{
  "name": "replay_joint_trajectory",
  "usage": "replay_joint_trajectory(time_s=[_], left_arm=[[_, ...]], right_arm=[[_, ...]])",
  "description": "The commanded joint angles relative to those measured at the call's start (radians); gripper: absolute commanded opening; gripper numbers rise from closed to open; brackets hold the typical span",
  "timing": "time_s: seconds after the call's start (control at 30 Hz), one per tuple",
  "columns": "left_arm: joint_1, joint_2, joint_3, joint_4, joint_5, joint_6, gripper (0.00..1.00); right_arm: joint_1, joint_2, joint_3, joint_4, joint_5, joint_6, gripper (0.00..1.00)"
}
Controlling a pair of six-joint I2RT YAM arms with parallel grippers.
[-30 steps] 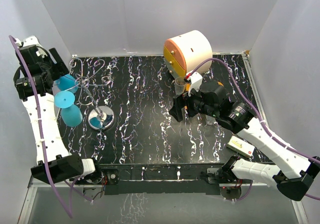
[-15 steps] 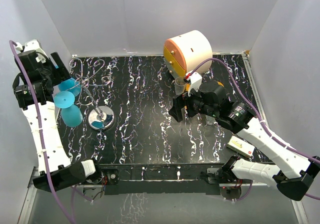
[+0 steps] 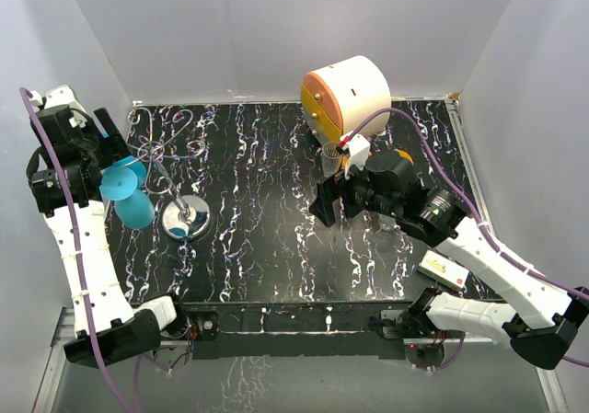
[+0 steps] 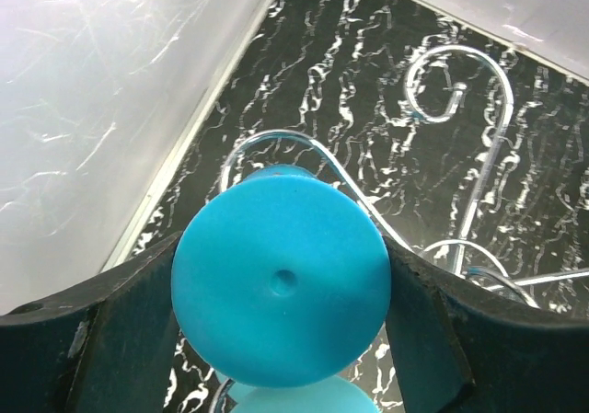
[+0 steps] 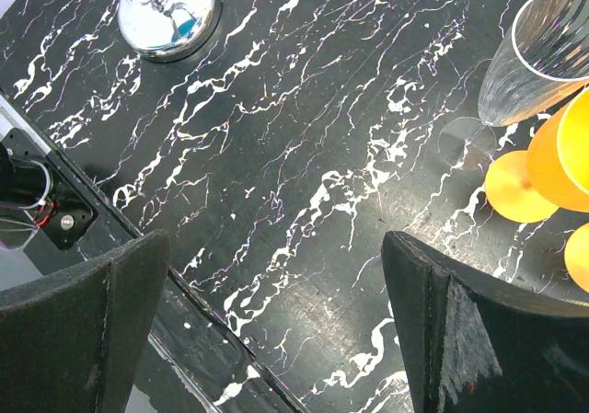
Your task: Take the wine glass off the wine glass rack
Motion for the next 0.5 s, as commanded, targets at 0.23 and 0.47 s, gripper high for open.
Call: replay_joint_trajectory(time_s=[0.23, 0.47], left_arm=[[0.004, -0.023, 0.01, -0.034, -0.289, -0.056, 0.63], [0.004, 0.056, 0.065, 0.097, -0.364, -0.046, 0.63]], right_arm=[[0.011, -0.007, 0.034, 0.055, -0.009, 0.005, 0.98], [0.01, -0.008, 0.052, 0.061, 0.0, 0.017, 0.99]])
